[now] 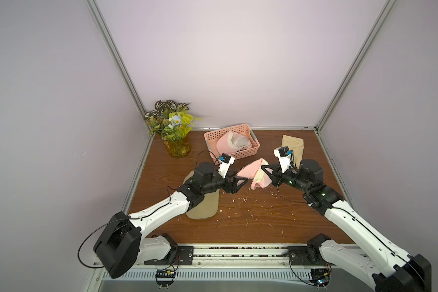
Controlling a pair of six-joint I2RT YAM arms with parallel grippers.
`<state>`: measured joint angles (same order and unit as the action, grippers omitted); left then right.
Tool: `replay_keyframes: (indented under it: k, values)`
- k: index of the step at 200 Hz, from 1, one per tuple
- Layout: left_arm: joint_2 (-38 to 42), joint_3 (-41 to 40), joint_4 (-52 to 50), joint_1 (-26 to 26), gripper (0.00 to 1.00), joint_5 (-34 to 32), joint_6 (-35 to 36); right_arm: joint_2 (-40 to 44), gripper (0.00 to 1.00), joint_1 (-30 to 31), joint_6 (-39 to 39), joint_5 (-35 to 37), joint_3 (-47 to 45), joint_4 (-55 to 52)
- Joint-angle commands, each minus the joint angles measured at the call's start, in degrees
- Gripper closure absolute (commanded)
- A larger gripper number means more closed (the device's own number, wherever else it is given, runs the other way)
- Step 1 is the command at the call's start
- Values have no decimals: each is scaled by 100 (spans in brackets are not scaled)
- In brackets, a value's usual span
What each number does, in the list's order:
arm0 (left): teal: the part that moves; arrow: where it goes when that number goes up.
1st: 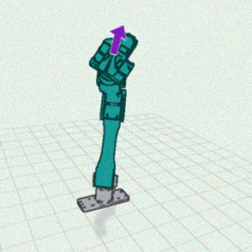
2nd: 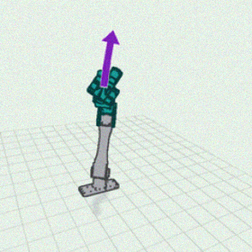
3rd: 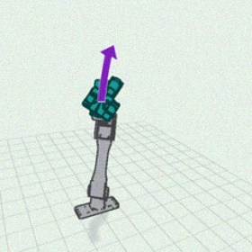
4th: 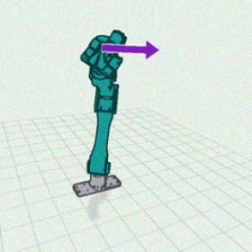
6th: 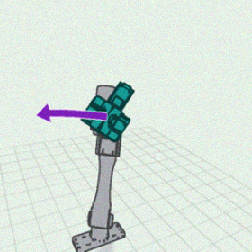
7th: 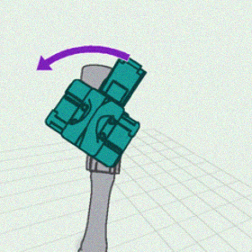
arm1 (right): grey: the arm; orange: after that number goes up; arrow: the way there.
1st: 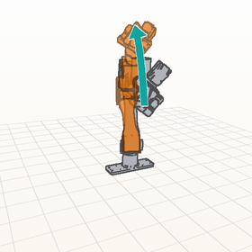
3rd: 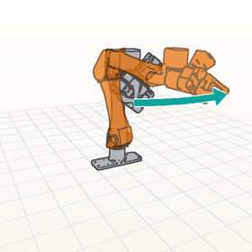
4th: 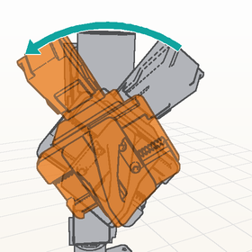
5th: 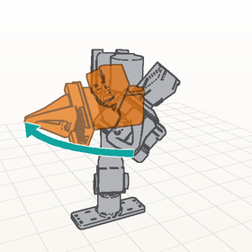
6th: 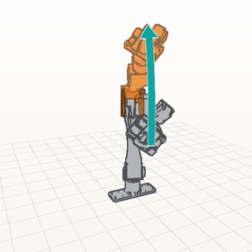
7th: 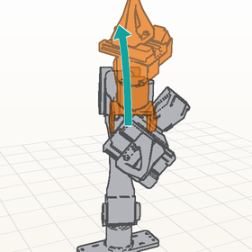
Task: Turn the baseball cap inside out
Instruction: Turn over the baseball cap.
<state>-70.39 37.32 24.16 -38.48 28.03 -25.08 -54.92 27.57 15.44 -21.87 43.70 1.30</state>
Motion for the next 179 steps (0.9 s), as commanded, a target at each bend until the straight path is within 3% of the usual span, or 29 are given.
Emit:
replay_keyframes:
  k: [1, 61, 90, 139, 179]
  values:
    - [188, -365, 1487, -45, 21, 40, -291, 95, 100, 2, 231, -332, 301, 222]
    - [-6, -835, 2047, -43, 38, 18, -274, -106, 100, 3, 551, -749, 392, 389]
    - [-108, -936, 2218, -45, 40, -12, -312, -232, 100, -4, 696, -915, 411, 527]
    - [28, -1001, 2219, -45, 96, 7, -344, -368, 100, 3, 680, -780, 345, 520]
    - [302, -656, 962, -41, 100, -97, -234, -422, 65, 0, 247, 305, 238, 17]
